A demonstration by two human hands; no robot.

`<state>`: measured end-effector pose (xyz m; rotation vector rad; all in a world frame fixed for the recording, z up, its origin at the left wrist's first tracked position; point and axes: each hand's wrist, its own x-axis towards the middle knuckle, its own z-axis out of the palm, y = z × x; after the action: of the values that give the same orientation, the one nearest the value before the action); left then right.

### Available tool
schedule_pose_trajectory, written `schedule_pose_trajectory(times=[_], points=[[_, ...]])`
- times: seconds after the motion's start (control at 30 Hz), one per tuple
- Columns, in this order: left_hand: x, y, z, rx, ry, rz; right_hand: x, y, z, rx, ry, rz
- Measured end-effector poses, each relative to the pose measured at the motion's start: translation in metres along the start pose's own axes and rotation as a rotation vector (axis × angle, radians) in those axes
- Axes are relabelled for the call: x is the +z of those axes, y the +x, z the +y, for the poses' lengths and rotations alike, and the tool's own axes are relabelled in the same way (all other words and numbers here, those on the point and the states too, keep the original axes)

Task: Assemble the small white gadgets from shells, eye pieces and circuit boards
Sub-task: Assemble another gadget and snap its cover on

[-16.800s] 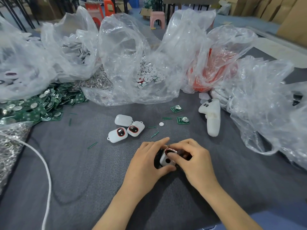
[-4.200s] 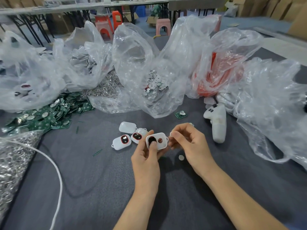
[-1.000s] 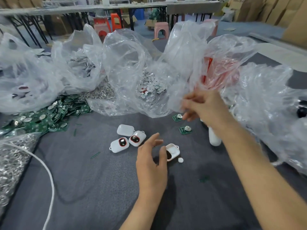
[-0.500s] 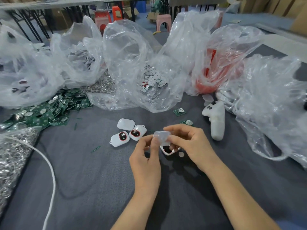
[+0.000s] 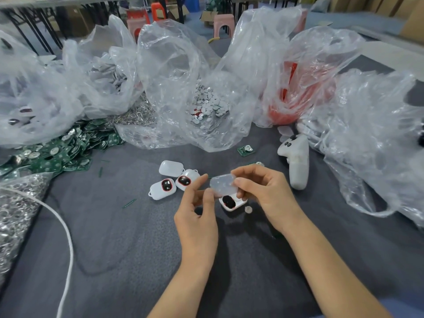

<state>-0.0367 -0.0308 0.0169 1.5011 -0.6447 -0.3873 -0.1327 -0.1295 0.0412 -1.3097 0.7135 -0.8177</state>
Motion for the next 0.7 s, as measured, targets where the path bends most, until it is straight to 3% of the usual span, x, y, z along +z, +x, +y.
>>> schedule_pose_trajectory(times=[0.43, 0.6, 0.7], points=[[-0.0016, -0.0002, 0.0007, 0.026, 0.044, 0.009, -0.0038, 0.0023, -0.0012, -0.03, 0.171, 0.026], [0.0052, -0.0074, 0.0013, 0.205, 0.61, -0.111, -0.0062, 0.0042, 0.0043, -0.151, -0.297, 0.144], [0.006, -0.0065, 0.0015, 0.185, 0.769, -0.205, -0.004, 0.0035, 0.0056, -0.184, -0.409, 0.136]])
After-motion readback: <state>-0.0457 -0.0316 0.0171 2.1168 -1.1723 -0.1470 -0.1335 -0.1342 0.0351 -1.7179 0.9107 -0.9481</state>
